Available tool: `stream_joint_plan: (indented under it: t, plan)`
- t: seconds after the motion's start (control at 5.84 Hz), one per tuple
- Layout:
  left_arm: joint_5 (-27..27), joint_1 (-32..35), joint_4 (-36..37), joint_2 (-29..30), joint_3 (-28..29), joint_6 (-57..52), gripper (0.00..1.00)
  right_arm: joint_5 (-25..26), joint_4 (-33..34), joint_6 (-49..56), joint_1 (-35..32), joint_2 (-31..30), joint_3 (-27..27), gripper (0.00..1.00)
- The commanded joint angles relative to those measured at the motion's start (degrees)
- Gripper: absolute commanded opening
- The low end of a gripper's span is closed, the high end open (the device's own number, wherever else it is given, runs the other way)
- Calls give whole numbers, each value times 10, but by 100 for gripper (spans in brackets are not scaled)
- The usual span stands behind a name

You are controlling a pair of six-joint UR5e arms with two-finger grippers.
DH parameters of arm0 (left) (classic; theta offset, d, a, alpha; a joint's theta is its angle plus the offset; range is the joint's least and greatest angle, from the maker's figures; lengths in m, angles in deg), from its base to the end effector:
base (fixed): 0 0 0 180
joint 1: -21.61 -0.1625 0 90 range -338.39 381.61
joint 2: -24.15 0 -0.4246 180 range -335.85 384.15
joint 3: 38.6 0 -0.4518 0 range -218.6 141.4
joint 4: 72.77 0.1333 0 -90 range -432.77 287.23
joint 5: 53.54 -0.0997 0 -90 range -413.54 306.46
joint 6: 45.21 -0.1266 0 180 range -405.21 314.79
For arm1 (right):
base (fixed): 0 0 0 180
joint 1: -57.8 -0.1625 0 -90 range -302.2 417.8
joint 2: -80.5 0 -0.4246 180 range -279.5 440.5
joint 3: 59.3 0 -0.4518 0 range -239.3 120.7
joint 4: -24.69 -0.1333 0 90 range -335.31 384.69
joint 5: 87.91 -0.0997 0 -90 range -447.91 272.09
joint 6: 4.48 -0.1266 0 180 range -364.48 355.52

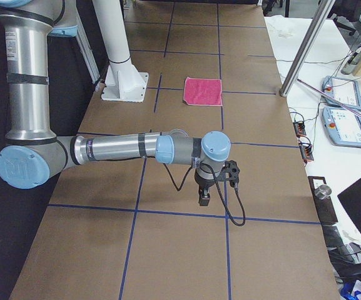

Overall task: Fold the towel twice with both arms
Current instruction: 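Move both grippers down toward the near corners of the pink towel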

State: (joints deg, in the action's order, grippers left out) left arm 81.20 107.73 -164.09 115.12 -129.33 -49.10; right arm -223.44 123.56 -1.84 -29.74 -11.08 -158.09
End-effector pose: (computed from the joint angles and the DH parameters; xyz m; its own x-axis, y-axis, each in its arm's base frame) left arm -0.0060 -0.5648 0.6582 0.7000 0.1525 -0.6977 -0.1153 0.9883 0.1002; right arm 0.0200 -0.5350 0.6218 0.6981 -0.0554 0.7139 0.0751 0.9972 0.0039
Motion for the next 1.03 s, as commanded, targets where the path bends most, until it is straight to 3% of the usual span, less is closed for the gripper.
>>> stream_joint_plan:
  t: [0.0, 0.86]
  plan:
    - [-1, -1, 0, 0, -1, 16, 100, 1, 0, 0, 0, 0, -1, 100]
    - [6, -2, 2, 9, -26, 39, 100, -2, -1, -1, 13, 8, -14, 100]
